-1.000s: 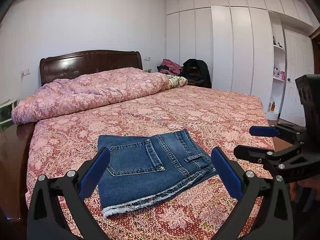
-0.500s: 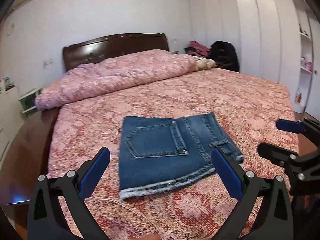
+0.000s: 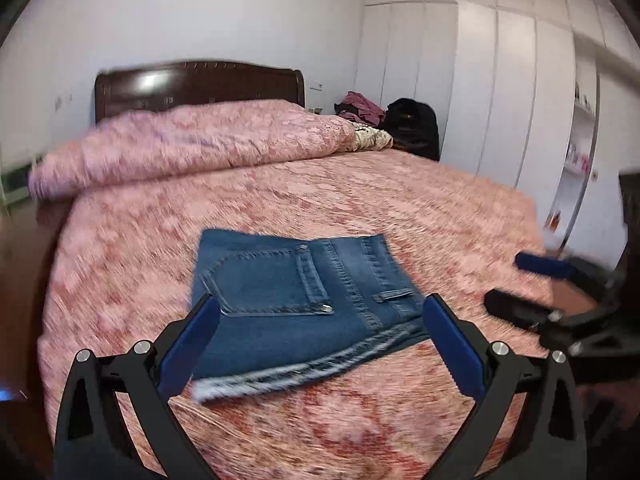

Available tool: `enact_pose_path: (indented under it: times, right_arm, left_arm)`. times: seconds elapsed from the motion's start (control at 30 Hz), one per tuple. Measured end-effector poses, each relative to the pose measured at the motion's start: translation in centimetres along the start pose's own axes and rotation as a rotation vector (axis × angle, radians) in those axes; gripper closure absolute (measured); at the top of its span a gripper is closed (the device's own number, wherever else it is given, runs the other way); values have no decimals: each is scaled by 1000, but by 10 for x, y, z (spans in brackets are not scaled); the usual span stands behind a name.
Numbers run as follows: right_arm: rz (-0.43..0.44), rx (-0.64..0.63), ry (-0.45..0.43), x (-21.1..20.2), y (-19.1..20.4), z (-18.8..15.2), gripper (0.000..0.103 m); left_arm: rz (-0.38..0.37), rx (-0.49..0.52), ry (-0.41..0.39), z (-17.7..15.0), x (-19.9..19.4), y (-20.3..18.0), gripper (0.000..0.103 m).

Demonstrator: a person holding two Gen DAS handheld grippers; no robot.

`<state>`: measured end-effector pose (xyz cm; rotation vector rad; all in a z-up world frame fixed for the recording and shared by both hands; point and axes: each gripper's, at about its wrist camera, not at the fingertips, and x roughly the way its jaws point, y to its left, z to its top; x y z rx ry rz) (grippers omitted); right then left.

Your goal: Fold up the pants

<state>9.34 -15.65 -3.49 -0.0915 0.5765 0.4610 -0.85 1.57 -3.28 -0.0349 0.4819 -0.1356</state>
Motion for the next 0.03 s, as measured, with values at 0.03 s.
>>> enact_pose_path:
  times: [0.03]
  right_arm:
    - [1,3,-1,0,-1,0,15]
  left_arm:
    - [-32,4,4,0,0,0,2]
